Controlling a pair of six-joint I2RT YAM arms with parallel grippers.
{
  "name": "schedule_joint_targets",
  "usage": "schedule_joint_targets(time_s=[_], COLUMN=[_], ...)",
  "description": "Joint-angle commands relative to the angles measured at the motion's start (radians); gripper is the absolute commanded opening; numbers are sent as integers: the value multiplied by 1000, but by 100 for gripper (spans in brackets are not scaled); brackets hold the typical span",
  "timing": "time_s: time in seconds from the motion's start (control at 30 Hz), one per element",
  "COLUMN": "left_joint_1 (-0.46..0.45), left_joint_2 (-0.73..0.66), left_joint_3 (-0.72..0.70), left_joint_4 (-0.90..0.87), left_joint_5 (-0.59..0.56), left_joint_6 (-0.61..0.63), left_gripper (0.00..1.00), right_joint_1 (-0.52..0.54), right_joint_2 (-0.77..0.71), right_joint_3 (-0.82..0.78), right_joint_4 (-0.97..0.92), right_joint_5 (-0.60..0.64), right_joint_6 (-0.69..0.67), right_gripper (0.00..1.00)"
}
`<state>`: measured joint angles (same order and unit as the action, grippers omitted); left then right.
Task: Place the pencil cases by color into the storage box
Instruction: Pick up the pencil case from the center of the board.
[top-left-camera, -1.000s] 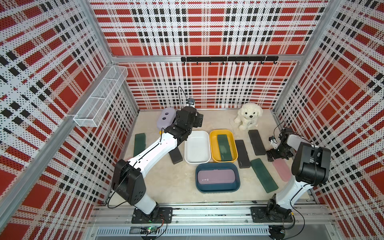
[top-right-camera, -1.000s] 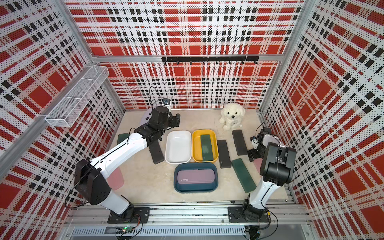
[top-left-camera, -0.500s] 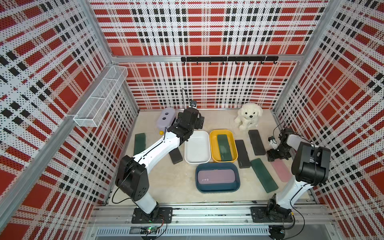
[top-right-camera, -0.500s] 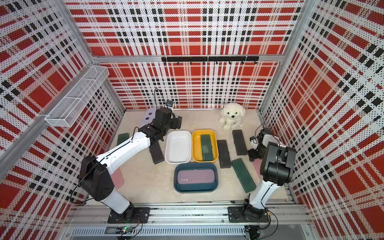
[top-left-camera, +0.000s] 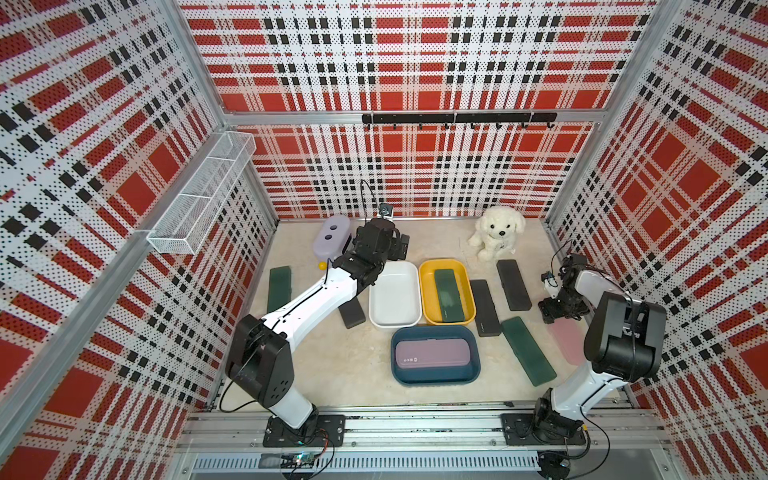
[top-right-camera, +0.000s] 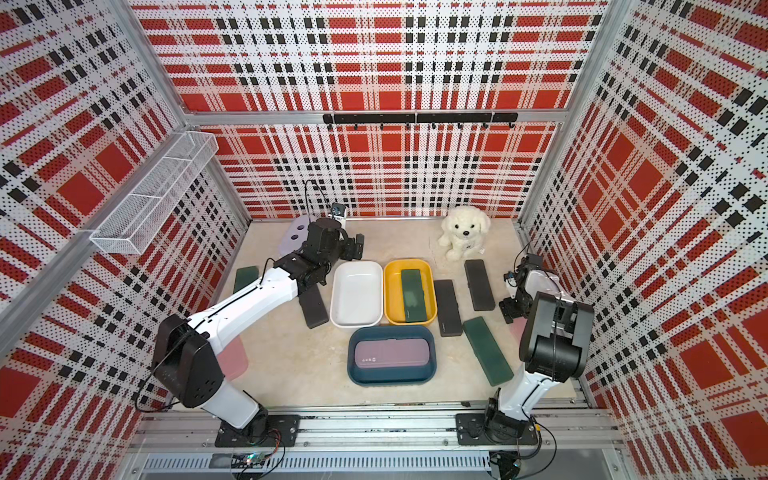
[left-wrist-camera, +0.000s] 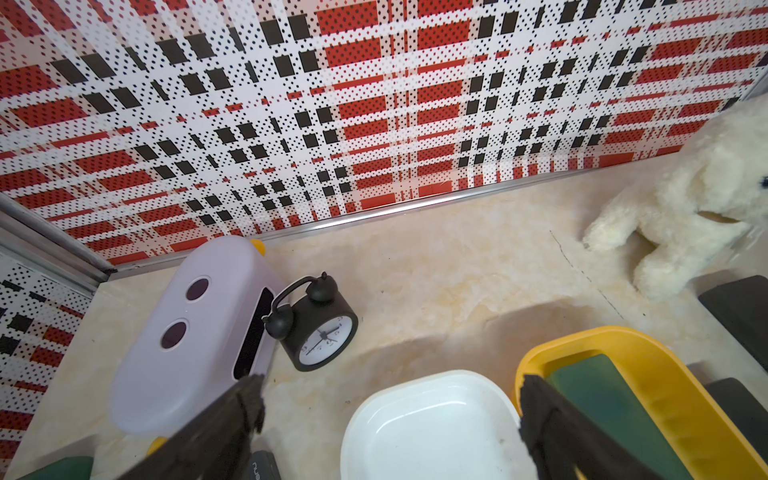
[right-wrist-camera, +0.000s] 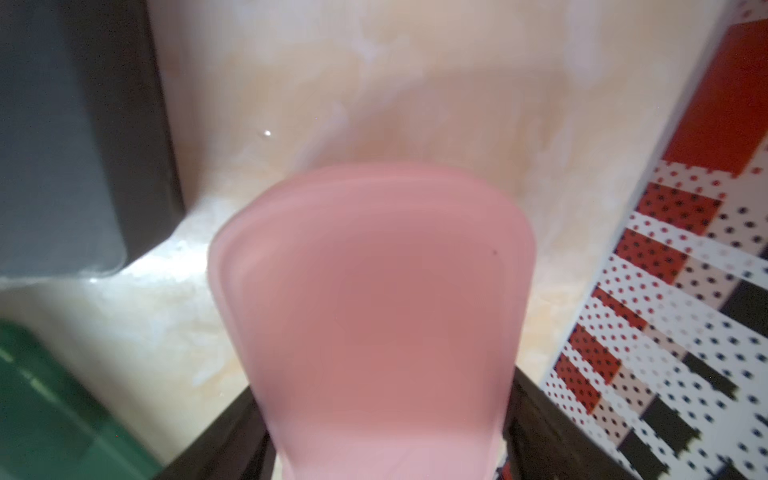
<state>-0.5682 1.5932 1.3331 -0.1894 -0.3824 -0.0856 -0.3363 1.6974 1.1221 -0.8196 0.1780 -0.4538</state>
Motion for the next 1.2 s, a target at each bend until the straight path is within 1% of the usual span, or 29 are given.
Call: schedule_joint_targets(time_s=[0.0, 0.17, 0.23, 0.33, 0.53, 0.77, 0.83, 0.97, 1.07, 1.17], left_joint_1=[-1, 15, 22, 35, 58, 86, 91, 93, 97, 111], left_joint_2=[-55, -84, -95, -107, -145, -206, -215, -230, -240, -257], left_joint_3=[-30, -63, -76, -97, -140, -200, -211, -233, -241, -255], left_joint_4=[56, 84, 94, 100, 104, 124, 123, 110, 93, 85], left_joint_5=[31, 62, 76, 86, 82, 62, 58, 11, -26, -38], left_joint_6=[-17, -50, -69, -89, -116, -170, -181, -204, -228, -255], left_gripper=[99, 99, 99, 99, 99, 99, 99, 99, 99, 99], right_joint_1=[-1, 12, 40, 112, 281, 518, 584, 721, 820, 912], right_joint_2=[-75, -160, -185, -214, -262, -298, -300, -290, -276, -249], right_joint_3=[37, 45, 53, 76, 128, 157, 161, 172, 180, 190], right_joint_4=[-37, -42, -50, -62, -81, -97, -101, -112, -119, -131], right_joint_5=[21, -36, -59, -101, -163, -209, -207, -188, -164, -132], right_joint_6=[-16, -50, -64, -87, -141, -221, -229, -232, -222, -211], right_gripper=[78, 78, 78, 78, 78, 78, 78, 78, 78, 78])
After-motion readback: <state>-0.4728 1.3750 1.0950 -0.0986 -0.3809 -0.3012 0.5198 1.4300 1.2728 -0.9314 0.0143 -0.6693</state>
